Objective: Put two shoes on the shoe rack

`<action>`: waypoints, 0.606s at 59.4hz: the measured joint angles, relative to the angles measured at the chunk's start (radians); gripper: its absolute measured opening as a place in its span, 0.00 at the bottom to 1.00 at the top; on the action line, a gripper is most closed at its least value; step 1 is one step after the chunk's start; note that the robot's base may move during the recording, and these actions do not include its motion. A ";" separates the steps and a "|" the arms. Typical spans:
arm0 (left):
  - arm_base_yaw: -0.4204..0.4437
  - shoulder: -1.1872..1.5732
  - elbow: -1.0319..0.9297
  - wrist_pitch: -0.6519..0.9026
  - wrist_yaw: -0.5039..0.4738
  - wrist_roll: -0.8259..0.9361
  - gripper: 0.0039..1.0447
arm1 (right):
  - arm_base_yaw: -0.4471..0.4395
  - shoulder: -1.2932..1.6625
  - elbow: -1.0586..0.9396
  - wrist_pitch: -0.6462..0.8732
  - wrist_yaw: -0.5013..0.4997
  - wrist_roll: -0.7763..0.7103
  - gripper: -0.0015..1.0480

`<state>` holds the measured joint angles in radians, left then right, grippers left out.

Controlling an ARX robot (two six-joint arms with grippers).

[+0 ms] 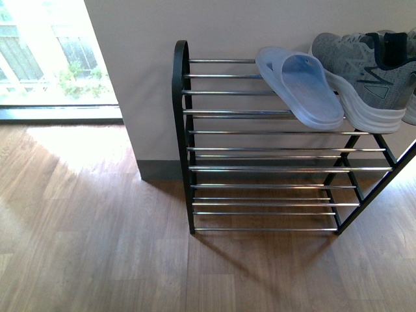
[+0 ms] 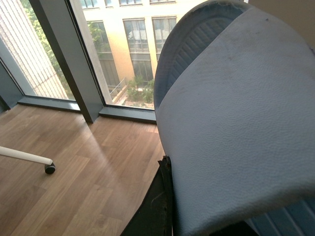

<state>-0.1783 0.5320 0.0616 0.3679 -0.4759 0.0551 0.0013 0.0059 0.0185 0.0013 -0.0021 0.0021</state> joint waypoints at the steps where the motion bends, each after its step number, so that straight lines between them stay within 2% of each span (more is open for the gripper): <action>1: 0.000 0.000 0.000 0.000 -0.001 0.000 0.02 | 0.000 0.000 0.000 0.000 0.000 0.000 0.59; 8: 0.000 0.000 0.000 0.000 -0.003 0.000 0.02 | 0.000 0.000 0.000 0.000 -0.001 0.000 0.76; 12: 0.000 0.000 0.000 0.000 -0.002 0.000 0.02 | 0.000 0.000 0.000 0.000 -0.001 0.000 0.89; 14: 0.011 0.011 0.011 -0.043 0.027 0.004 0.02 | 0.000 0.000 0.000 0.000 -0.001 0.000 0.93; 17: 0.050 0.085 0.065 -0.109 0.123 -0.008 0.02 | 0.000 0.000 0.000 0.000 0.006 0.000 0.91; 21: 0.096 0.314 0.235 -0.090 0.264 -0.020 0.02 | 0.000 0.000 0.000 -0.002 0.007 0.000 0.91; 24: 0.098 0.462 0.347 -0.053 0.287 -0.011 0.02 | 0.000 0.000 0.000 -0.002 0.005 0.000 0.91; 36: 0.063 0.881 0.676 -0.102 0.371 0.101 0.02 | 0.000 0.000 0.000 -0.002 0.005 0.000 0.91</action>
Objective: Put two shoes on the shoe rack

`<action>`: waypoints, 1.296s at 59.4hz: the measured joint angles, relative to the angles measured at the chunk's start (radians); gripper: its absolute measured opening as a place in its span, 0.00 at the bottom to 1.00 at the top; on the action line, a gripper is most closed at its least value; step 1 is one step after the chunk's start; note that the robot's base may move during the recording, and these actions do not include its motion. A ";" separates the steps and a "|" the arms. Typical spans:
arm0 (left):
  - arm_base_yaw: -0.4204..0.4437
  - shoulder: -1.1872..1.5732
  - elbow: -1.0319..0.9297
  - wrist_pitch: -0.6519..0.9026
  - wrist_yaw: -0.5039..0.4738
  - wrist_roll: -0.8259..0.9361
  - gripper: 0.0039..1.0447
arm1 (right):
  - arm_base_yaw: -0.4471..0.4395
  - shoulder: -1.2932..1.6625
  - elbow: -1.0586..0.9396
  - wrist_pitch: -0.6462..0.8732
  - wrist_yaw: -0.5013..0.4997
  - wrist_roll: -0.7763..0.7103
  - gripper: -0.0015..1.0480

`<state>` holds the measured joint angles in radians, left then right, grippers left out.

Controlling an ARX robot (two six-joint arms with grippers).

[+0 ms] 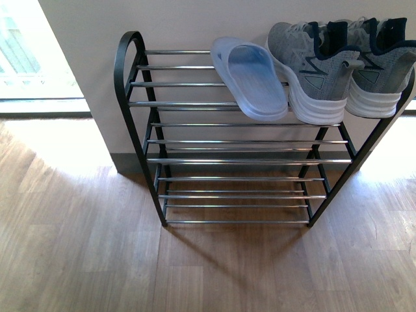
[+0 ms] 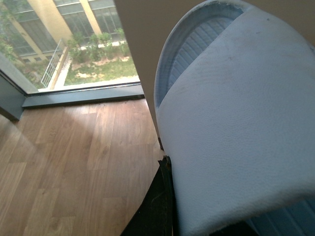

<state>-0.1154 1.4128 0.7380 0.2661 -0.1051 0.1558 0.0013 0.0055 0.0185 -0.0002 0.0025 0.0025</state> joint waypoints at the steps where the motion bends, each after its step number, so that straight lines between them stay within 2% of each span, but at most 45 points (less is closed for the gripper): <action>1: -0.007 0.051 0.042 -0.012 0.004 0.019 0.02 | 0.000 0.000 0.000 0.000 0.000 0.000 0.91; 20: -0.196 0.542 0.528 -0.098 -0.053 0.196 0.02 | 0.000 0.000 0.000 0.000 0.000 0.000 0.91; 45: -0.230 0.952 0.938 -0.125 -0.174 0.286 0.02 | 0.000 0.000 0.000 0.000 0.000 0.000 0.91; 62: -0.254 1.083 1.015 -0.090 -0.243 0.331 0.02 | 0.000 0.000 0.000 0.000 0.000 0.000 0.91; 77: -0.247 1.086 1.016 -0.083 -0.234 0.331 0.02 | 0.000 0.000 0.000 0.000 0.000 0.000 0.91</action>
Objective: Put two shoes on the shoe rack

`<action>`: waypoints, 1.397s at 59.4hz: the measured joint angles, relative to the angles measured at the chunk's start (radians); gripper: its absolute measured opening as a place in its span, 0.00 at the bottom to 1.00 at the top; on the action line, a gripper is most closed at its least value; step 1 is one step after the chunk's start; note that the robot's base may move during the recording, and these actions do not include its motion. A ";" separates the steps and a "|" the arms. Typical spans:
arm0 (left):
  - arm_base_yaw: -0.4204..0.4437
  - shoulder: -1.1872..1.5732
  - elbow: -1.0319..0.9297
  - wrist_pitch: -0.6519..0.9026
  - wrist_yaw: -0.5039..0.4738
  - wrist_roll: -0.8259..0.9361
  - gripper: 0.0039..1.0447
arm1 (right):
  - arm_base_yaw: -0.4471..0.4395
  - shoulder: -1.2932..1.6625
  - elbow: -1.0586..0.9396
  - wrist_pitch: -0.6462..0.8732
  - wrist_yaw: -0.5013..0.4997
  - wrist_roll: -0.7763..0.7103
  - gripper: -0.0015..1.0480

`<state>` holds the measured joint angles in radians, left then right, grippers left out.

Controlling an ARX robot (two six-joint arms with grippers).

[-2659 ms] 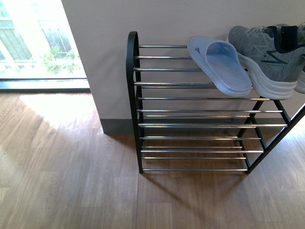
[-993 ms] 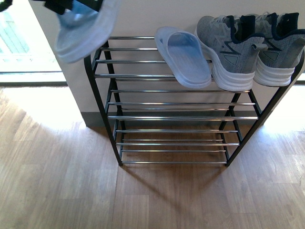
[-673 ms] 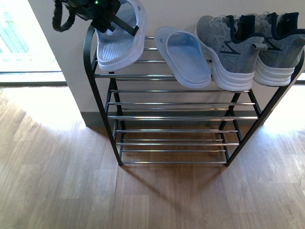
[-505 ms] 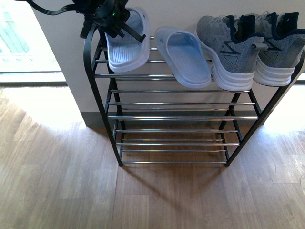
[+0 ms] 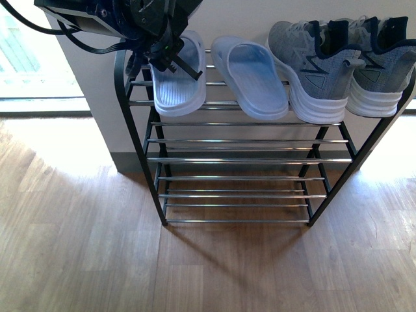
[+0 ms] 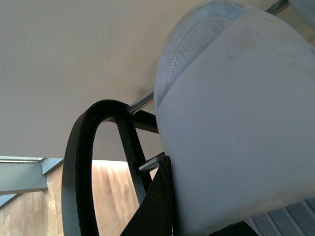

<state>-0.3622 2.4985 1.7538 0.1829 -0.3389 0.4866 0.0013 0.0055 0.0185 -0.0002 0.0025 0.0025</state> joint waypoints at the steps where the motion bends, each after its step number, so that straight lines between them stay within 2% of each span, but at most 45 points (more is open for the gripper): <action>1: 0.000 0.000 0.000 0.000 0.000 0.000 0.02 | 0.000 0.000 0.000 0.000 0.000 0.000 0.91; 9: 0.000 0.002 0.006 -0.004 -0.011 0.000 0.03 | 0.000 0.000 0.000 0.000 0.000 0.000 0.91; 27: -0.003 -0.007 0.015 -0.061 0.030 -0.031 0.67 | 0.000 0.000 0.000 0.000 0.000 0.000 0.91; 37: -0.003 -0.080 0.014 -0.198 0.122 -0.103 0.91 | 0.000 0.000 0.000 0.000 0.000 0.000 0.91; 39: -0.002 -0.108 0.007 -0.216 0.143 -0.111 0.93 | 0.000 0.000 0.000 0.000 0.000 0.000 0.91; 47: 0.013 -0.269 -0.084 -0.199 0.201 -0.147 0.91 | 0.000 0.000 0.000 0.000 0.000 0.000 0.91; 51: 0.025 -0.385 -0.175 -0.114 0.198 -0.151 0.91 | 0.000 0.000 0.000 0.000 0.000 0.000 0.91; 53: 0.034 -0.467 -0.272 0.046 0.128 -0.206 0.85 | 0.000 0.000 0.000 0.000 0.000 0.000 0.91; 56: 0.047 -0.550 -0.379 0.220 0.074 -0.267 0.78 | 0.000 0.000 0.000 0.000 0.000 0.000 0.91; 59: 0.075 -0.664 -0.535 0.432 0.073 -0.360 0.68 | 0.000 0.000 0.000 0.000 0.000 0.000 0.91; 63: 0.118 -0.786 -0.747 0.616 0.088 -0.433 0.52 | 0.000 0.000 0.000 0.000 0.000 0.000 0.91; 68: 0.152 -0.853 -0.951 0.694 0.123 -0.463 0.35 | 0.000 0.000 0.000 0.000 0.000 0.000 0.91; 71: 0.161 -0.872 -1.020 0.711 0.137 -0.468 0.28 | 0.000 0.000 0.000 0.000 0.000 0.000 0.91; 78: 0.190 -0.982 -1.197 0.764 0.182 -0.477 0.04 | 0.000 0.000 0.000 0.000 0.000 0.000 0.91; 80: 0.198 -1.010 -1.226 0.774 0.185 -0.480 0.01 | 0.000 0.000 0.000 0.000 0.000 0.000 0.91; 83: 0.210 -1.044 -1.262 0.784 0.191 -0.481 0.01 | 0.000 0.000 0.000 0.000 0.000 0.000 0.91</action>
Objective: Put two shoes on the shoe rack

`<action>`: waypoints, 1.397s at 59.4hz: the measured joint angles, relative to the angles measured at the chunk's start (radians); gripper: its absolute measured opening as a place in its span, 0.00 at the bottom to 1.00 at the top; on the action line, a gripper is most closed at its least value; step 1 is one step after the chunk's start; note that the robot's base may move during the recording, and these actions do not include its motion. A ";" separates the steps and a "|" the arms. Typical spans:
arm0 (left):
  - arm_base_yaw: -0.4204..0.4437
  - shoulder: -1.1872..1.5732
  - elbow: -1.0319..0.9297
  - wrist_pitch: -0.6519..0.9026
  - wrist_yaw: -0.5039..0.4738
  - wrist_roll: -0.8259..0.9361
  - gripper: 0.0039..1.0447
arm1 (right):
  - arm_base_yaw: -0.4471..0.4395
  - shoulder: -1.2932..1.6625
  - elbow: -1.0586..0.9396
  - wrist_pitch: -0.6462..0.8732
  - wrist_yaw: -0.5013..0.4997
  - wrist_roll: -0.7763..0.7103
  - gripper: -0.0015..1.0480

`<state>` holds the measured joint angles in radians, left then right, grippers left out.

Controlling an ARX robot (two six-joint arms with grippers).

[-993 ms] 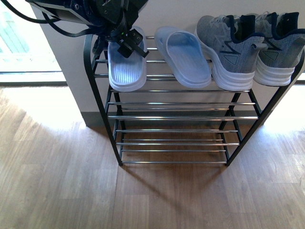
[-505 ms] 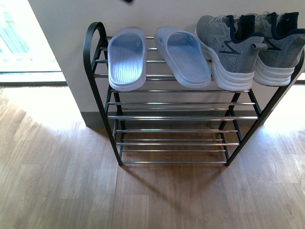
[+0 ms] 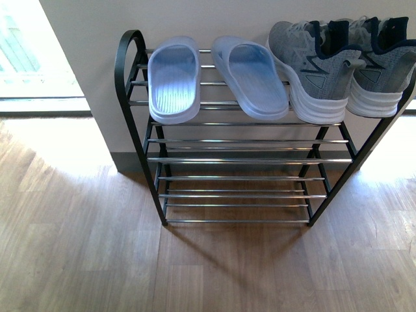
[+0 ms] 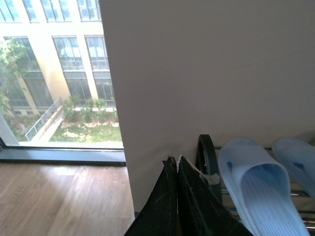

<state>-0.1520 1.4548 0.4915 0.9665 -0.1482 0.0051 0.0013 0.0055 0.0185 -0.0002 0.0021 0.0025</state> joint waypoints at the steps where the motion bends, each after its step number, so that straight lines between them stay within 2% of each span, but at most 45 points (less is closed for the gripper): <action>1: 0.006 -0.015 -0.018 0.004 0.003 0.000 0.01 | 0.000 0.000 0.000 0.000 0.000 0.000 0.91; 27: 0.079 -0.316 -0.307 -0.021 0.077 -0.001 0.01 | 0.000 0.000 0.000 0.000 0.000 0.000 0.91; 30: 0.119 -0.364 -0.334 -0.042 0.140 -0.001 0.01 | 0.000 0.000 0.000 0.000 0.000 0.000 0.91; 34: 0.145 -0.417 -0.360 -0.069 0.142 -0.003 0.01 | 0.000 0.000 0.000 0.000 0.000 0.000 0.91; 44: 0.148 -0.452 -0.426 -0.043 0.146 -0.003 0.01 | 0.000 0.000 0.000 0.000 0.000 0.000 0.91; 61: 0.148 -0.745 -0.477 -0.283 0.148 -0.003 0.01 | 0.000 0.000 0.000 0.000 0.000 0.000 0.91; 83: 0.149 -0.982 -0.478 -0.497 0.148 -0.003 0.01 | 0.000 0.000 0.000 0.000 0.000 0.000 0.91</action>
<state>-0.0032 0.4732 0.0139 0.4690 -0.0002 0.0025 0.0013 0.0055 0.0185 -0.0002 0.0021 0.0025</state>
